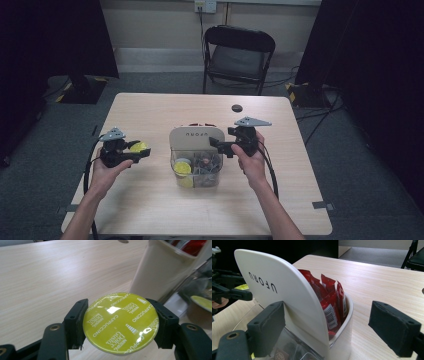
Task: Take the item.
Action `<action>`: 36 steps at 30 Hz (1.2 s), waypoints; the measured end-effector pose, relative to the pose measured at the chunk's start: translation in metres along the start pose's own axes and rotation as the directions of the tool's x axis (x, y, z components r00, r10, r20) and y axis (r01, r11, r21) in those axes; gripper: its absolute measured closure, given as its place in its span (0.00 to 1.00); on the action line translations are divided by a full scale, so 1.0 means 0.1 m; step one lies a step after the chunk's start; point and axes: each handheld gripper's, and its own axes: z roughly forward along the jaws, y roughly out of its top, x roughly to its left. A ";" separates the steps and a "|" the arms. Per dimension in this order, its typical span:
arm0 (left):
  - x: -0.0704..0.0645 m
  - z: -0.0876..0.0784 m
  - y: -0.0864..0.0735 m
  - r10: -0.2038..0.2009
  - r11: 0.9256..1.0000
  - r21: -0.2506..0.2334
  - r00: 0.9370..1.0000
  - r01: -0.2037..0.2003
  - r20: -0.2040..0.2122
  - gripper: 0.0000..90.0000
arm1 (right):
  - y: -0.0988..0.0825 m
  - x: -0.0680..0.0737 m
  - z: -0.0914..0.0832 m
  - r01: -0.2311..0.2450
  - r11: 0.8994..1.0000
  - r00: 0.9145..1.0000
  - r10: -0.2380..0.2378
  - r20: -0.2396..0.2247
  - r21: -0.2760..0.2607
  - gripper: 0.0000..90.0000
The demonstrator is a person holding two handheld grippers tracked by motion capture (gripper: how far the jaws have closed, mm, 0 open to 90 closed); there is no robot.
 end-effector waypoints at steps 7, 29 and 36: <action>0.09 0.12 -0.09 -0.015 0.999 0.039 1.000 0.016 -0.024 0.42 | 0.00 0.00 0.00 -0.001 1.000 1.000 0.001 -0.002 0.001 0.14; 0.30 0.38 -0.33 -0.065 0.992 0.103 0.997 0.070 -0.050 0.42 | -0.01 0.00 0.00 -0.003 1.000 1.000 0.003 0.000 0.004 0.14; 0.33 0.41 -0.37 -0.068 0.990 0.122 0.996 0.075 -0.056 0.42 | -0.01 0.00 0.01 -0.002 1.000 1.000 0.002 -0.001 0.006 0.14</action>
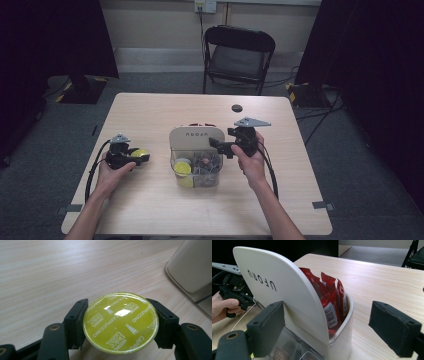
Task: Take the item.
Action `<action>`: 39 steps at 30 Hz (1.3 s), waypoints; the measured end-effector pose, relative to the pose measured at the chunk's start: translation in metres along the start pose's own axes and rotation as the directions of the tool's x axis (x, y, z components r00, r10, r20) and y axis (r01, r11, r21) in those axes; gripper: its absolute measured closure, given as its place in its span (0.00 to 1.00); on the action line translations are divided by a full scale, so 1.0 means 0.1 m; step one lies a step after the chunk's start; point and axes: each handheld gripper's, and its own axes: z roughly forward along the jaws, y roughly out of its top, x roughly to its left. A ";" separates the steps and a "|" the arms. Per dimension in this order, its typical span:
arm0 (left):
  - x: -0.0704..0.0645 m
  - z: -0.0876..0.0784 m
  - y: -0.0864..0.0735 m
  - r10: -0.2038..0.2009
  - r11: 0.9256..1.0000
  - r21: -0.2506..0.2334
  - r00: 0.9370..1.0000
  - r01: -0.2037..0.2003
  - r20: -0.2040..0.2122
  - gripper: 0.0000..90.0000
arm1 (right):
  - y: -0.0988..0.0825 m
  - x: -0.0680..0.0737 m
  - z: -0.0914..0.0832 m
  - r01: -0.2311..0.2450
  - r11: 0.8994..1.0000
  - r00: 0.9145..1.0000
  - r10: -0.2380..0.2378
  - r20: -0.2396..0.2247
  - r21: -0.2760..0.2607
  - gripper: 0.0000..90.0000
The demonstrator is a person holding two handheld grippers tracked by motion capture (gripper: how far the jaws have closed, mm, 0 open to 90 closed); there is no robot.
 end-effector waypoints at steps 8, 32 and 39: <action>-0.02 0.05 -0.01 -0.003 1.000 0.021 1.000 0.003 0.018 0.42 | 0.00 0.00 0.00 0.001 1.000 1.000 -0.001 0.000 0.001 0.14; -0.11 -0.07 0.00 0.002 1.000 -0.007 1.000 -0.001 0.027 0.22 | -0.01 0.02 0.02 0.004 1.000 1.000 -0.004 0.002 0.010 0.15; -0.19 -0.17 0.01 0.021 1.000 -0.023 1.000 -0.021 0.007 0.21 | -0.02 0.03 0.03 0.006 1.000 1.000 -0.006 0.000 0.014 0.15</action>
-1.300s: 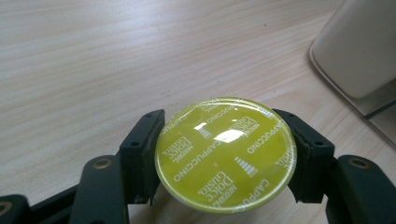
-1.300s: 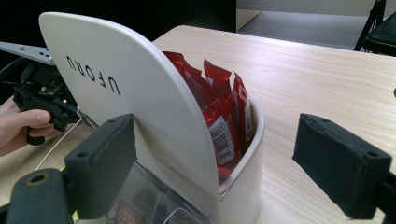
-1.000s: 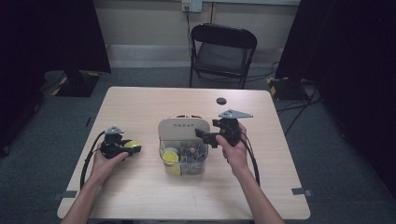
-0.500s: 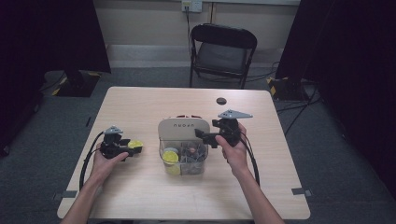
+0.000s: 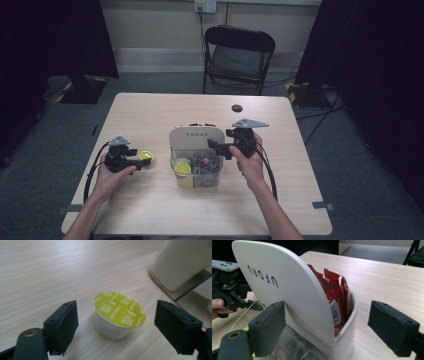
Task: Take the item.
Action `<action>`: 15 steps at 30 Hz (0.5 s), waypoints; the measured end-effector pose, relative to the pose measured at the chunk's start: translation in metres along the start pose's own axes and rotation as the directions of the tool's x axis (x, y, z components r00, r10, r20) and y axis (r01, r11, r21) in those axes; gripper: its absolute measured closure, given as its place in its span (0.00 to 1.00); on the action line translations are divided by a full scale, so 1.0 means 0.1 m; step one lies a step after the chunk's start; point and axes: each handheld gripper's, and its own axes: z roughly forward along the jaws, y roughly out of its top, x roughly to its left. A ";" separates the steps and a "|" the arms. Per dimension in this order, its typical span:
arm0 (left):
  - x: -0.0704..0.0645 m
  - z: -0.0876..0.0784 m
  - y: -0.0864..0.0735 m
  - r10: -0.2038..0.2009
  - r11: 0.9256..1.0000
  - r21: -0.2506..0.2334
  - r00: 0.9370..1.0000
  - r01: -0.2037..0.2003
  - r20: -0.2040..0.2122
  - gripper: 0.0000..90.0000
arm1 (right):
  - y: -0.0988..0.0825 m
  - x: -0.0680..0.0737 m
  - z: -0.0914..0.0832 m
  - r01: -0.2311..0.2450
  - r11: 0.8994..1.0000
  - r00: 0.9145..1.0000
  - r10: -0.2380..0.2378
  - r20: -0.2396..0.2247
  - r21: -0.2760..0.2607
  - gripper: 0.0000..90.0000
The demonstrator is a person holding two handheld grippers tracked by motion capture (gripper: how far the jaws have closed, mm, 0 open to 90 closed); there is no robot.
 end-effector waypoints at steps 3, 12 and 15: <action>-0.07 -0.06 -0.02 0.005 1.000 -0.002 1.000 -0.005 0.000 0.21 | 0.00 0.00 0.00 -0.002 1.000 1.000 0.002 0.002 0.002 0.16; -0.14 -0.26 -0.17 0.016 1.000 0.000 1.000 -0.016 -0.004 0.23 | 0.00 0.01 -0.02 -0.005 1.000 1.000 0.005 0.018 -0.006 0.14; -0.22 -0.28 -0.23 0.058 0.998 0.017 0.998 -0.058 -0.012 0.24 | 0.00 0.01 -0.02 -0.003 1.000 1.000 0.003 0.016 -0.009 0.15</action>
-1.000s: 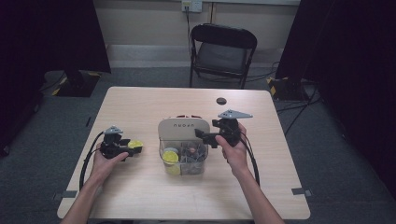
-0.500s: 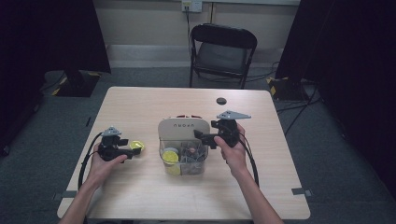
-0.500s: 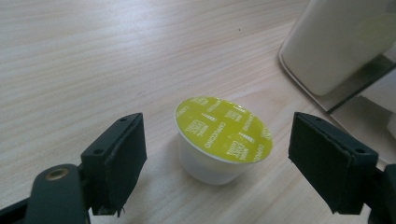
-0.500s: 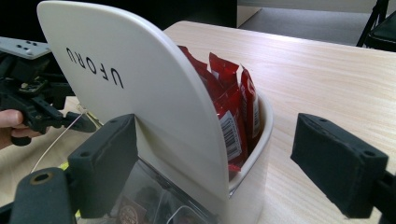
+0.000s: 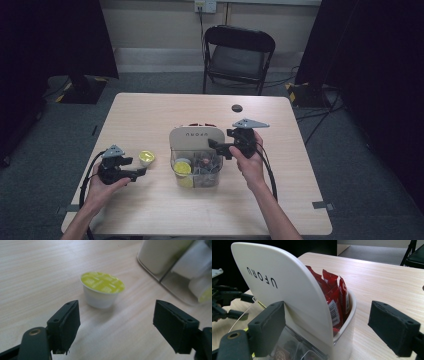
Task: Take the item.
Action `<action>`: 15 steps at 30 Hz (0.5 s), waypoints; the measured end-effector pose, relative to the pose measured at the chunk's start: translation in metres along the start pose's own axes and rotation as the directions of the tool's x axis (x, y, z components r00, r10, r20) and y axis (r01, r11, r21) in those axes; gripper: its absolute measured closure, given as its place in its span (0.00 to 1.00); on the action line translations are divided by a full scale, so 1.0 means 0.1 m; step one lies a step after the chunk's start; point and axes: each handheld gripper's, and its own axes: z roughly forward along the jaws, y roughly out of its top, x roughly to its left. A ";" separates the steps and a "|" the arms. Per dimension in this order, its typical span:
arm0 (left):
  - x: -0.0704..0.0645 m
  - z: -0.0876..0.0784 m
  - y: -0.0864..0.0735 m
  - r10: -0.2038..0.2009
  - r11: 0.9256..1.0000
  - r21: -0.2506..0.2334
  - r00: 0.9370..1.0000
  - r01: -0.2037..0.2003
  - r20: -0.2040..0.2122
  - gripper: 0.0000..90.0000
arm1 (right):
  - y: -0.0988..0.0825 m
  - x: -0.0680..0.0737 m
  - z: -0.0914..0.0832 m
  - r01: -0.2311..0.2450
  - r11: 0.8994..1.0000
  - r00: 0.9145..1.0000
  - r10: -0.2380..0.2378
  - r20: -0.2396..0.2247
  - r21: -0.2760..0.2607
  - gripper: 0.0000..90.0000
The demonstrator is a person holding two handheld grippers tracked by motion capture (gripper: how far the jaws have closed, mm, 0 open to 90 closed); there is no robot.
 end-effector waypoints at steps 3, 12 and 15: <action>-0.07 0.00 -0.07 0.008 1.000 0.015 1.000 -0.008 0.025 0.25 | 0.01 0.01 -0.02 0.005 1.000 1.000 -0.005 0.002 -0.005 0.16; -0.10 0.13 -0.20 0.018 0.998 0.062 1.000 -0.019 0.021 0.25 | 0.06 0.01 -0.07 -0.006 1.000 1.000 0.006 -0.022 -0.021 0.26; -0.13 0.17 -0.21 0.057 0.997 0.053 0.998 -0.057 0.003 0.23 | 0.07 0.04 -0.09 0.003 1.000 0.999 -0.004 -0.033 -0.026 0.31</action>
